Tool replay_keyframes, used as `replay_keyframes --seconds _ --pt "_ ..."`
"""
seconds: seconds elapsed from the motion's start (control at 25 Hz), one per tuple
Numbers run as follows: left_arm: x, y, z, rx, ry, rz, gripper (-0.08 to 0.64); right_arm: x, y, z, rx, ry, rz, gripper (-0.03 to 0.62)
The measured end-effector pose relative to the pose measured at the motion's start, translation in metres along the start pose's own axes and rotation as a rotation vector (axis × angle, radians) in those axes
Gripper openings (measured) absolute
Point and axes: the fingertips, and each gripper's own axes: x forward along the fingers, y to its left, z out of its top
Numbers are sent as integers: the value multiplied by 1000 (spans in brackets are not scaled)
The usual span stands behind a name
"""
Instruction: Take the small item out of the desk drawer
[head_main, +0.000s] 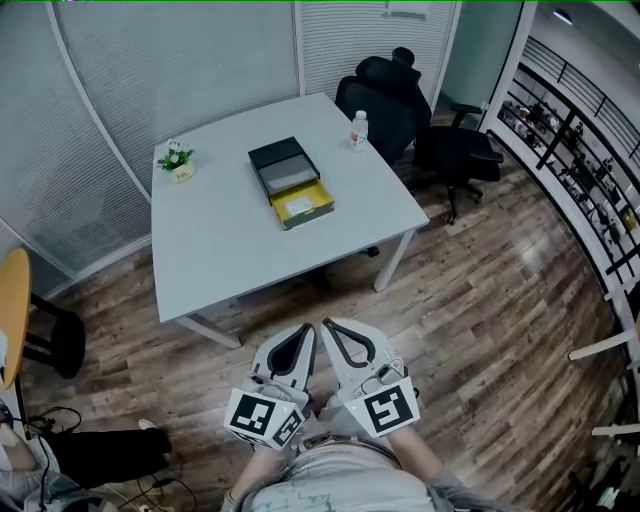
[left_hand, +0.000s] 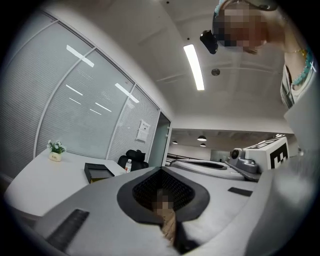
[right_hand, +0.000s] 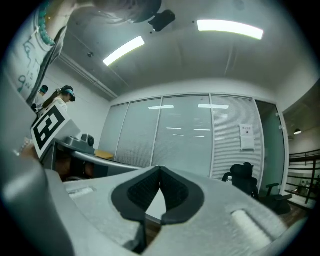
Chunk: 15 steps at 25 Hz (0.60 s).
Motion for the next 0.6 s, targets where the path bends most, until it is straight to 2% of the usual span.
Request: replay_keyframes --seconds 0.36,0.6 --pt "17 18 -2 -23 2 19 -2 16 -19 -7 33 3 -5 2" --pt "50 45 6 -26 4 -16 -3 50 -39 -14 19 25 -24 3"
